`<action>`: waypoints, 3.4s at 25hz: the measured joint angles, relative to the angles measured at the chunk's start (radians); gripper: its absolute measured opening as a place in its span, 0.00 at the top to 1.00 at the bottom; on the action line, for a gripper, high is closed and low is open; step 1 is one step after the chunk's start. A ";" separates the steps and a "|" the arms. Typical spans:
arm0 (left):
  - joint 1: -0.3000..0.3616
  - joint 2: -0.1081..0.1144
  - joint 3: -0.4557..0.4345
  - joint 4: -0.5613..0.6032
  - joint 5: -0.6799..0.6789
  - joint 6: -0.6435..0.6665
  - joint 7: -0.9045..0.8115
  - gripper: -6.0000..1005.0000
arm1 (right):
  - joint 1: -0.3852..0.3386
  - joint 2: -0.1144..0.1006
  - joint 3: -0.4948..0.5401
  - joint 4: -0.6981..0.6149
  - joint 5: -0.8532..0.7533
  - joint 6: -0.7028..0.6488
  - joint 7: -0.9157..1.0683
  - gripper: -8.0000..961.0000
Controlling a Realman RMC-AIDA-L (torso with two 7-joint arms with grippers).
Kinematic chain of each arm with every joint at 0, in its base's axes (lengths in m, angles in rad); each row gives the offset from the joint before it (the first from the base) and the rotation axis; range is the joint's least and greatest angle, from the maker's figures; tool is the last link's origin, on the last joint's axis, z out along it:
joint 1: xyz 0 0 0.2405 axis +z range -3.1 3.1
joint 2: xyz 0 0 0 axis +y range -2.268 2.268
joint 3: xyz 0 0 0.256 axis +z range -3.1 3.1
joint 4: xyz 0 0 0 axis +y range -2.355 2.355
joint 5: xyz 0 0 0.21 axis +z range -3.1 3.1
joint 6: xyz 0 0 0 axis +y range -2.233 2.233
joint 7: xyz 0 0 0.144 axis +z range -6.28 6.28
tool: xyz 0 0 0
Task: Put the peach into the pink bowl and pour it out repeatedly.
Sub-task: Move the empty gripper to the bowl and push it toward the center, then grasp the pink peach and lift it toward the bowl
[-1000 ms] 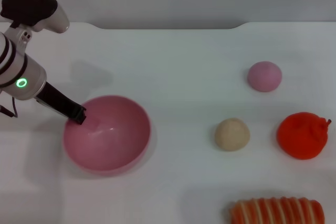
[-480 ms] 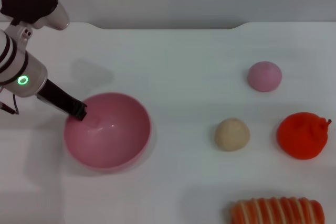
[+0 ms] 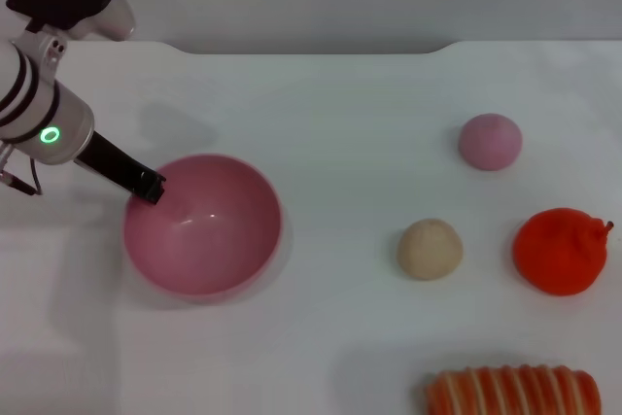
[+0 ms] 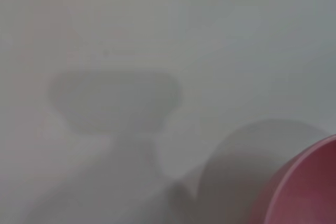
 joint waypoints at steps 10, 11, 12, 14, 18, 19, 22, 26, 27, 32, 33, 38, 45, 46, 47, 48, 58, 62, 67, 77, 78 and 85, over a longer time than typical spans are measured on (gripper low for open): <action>-0.013 0.000 0.000 0.005 -0.011 -0.024 0.007 0.95 | 0.192 -0.064 0.278 -0.393 -1.142 -0.312 0.868 0.45; -0.016 0.000 0.000 0.006 -0.012 -0.025 0.008 0.95 | 0.224 -0.071 0.293 -0.402 -1.248 -0.358 0.920 0.45; -0.020 0.000 0.000 0.006 -0.013 -0.025 0.009 0.95 | 0.259 -0.077 0.295 -0.407 -1.363 -0.405 0.963 0.45; -0.031 0.000 0.000 0.007 -0.013 -0.024 0.009 0.95 | 0.310 -0.082 0.287 -0.408 -1.543 -0.457 1.022 0.45; -0.054 0.001 -0.002 0.018 -0.021 -0.036 0.012 0.95 | 0.361 -0.056 0.224 -0.416 -1.807 -0.484 1.072 0.45; -0.054 0.001 -0.002 0.018 -0.021 -0.036 0.012 0.95 | 0.361 -0.056 0.224 -0.416 -1.807 -0.484 1.072 0.45; -0.070 0.001 -0.010 0.019 -0.044 -0.040 0.013 0.95 | 0.344 -0.033 0.184 -0.420 -1.848 -0.450 1.075 0.45; -0.088 0.002 -0.011 0.026 -0.089 -0.032 0.007 0.95 | 0.311 0.012 0.163 -0.422 -1.936 -0.343 1.076 0.45; -0.088 0.002 -0.011 0.026 -0.089 -0.032 0.007 0.95 | 0.303 0.025 0.162 -0.422 -1.959 -0.311 1.076 0.45; -0.132 0.002 -0.015 0.044 -0.156 0.022 -0.006 0.95 | 0.286 0.080 0.158 -0.387 -2.051 -0.169 1.071 0.45; -0.137 0.002 -0.015 0.045 -0.159 0.027 -0.008 0.95 | 0.285 0.086 0.155 -0.372 -2.060 -0.147 1.070 0.45; -0.177 -0.003 -0.014 0.045 -0.166 0.063 -0.027 0.95 | 0.286 0.101 0.131 -0.280 -2.064 -0.031 1.064 0.45; -0.194 -0.006 -0.009 0.044 -0.171 0.072 -0.040 0.95 | 0.300 0.112 0.115 -0.185 -2.051 0.121 1.062 0.45; -0.195 -0.006 -0.007 0.044 -0.174 0.072 -0.042 0.95 | 0.302 0.113 0.111 -0.174 -2.044 0.133 1.062 0.45; -0.195 -0.006 -0.005 0.044 -0.178 0.073 -0.044 0.95 | 0.303 0.113 0.104 -0.162 -2.030 0.145 1.061 0.45; -0.195 -0.007 -0.004 0.044 -0.179 0.073 -0.046 0.95 | 0.303 0.114 0.098 -0.156 -2.014 0.152 1.059 0.45; -0.195 -0.007 -0.003 0.038 -0.180 0.067 -0.048 0.95 | 0.295 0.119 0.069 -0.087 -1.902 0.172 1.024 0.46; -0.192 -0.007 -0.002 0.036 -0.189 0.065 -0.045 0.95 | 0.295 0.120 0.069 -0.078 -1.898 0.178 1.024 0.46; -0.188 -0.007 -0.001 0.035 -0.203 0.066 -0.044 0.95 | 0.293 0.120 0.069 -0.050 -1.898 0.225 1.024 0.46; -0.184 -0.007 0.000 0.034 -0.206 0.073 -0.049 0.95 | 0.294 0.120 0.070 -0.015 -1.898 0.274 1.022 0.47; -0.183 -0.007 0.000 0.034 -0.206 0.072 -0.049 0.95 | 0.293 0.120 0.070 -0.014 -1.898 0.280 1.018 0.47; -0.182 -0.007 0.000 0.033 -0.206 0.067 -0.050 0.95 | 0.284 0.121 0.071 -0.017 -1.896 0.295 0.996 0.72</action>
